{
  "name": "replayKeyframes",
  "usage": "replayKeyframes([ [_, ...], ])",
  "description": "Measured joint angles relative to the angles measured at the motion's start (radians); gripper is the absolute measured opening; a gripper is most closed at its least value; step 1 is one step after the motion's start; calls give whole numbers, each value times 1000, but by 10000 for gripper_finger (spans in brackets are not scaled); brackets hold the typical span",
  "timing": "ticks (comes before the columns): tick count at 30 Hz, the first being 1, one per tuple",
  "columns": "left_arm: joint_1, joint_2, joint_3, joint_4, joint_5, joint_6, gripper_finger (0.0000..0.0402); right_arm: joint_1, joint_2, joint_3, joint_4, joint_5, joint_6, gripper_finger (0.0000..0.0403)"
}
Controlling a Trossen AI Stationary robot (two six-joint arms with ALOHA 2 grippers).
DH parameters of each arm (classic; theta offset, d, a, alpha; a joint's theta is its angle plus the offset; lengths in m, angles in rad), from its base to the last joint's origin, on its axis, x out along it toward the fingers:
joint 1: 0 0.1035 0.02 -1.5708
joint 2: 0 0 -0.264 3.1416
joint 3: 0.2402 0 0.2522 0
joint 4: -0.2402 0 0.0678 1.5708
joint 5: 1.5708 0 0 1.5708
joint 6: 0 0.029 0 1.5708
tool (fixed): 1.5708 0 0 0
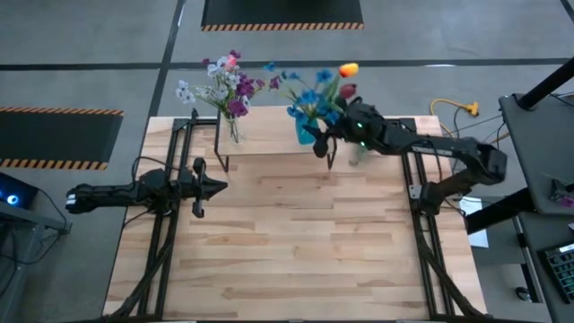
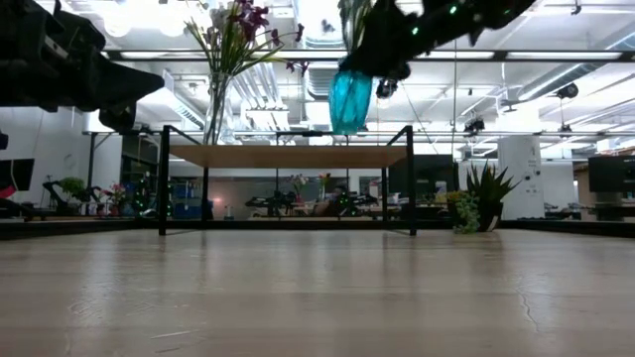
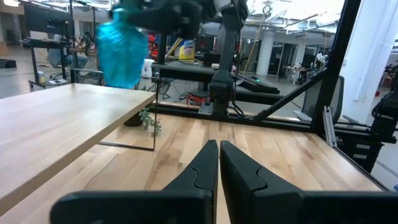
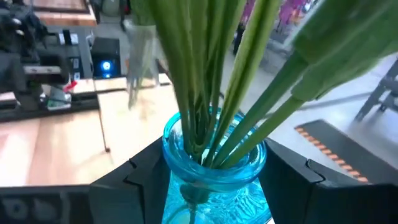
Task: Pick and place flowers into a vace then onto a shelf
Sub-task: Put the blue transparent vase on the shelf
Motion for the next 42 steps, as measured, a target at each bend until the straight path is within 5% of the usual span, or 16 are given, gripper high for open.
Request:
replayKeyframes([
  [17, 0, 0, 0, -10, 0, 0, 0, -70, 221, 156, 8, -52, -38, 196],
  [42, 0, 0, 0, -11, 0, 0, 0, -104, 217, 144, 8, -119, 14, 217],
])
